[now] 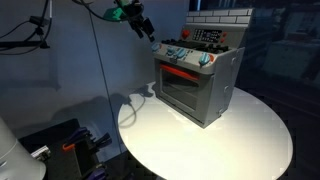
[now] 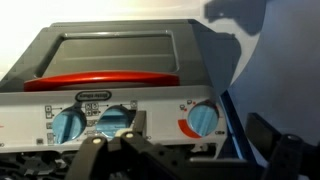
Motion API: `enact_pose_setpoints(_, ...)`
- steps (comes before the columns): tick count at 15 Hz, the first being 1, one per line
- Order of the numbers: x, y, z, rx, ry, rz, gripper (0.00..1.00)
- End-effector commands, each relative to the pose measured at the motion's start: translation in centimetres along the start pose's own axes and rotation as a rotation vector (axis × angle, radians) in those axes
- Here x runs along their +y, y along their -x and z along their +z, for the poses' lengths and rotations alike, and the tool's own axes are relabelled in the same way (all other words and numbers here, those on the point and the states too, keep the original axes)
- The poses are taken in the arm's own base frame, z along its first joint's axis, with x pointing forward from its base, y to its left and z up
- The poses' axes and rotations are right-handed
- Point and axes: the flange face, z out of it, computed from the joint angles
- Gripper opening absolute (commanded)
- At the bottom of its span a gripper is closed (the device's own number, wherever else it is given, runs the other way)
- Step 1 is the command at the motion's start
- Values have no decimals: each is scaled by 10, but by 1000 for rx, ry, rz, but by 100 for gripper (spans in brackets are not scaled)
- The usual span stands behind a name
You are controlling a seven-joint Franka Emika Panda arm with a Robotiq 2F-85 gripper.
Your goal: Turn the far left knob of the stove clockwise once
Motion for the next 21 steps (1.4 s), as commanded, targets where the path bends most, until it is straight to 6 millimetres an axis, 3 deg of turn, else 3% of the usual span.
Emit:
enact_pose_setpoints(1, -11, -12, 10, 42, -4, 17, 100)
enact_pose_setpoints(2, -5, -3, 7, 20, -9, 4, 100)
enact_pose_setpoints(9, -10, -4, 14, 31, -22, 2, 100)
enact_pose_setpoints(21, -25, -9, 59, 93, -85, 15, 100)
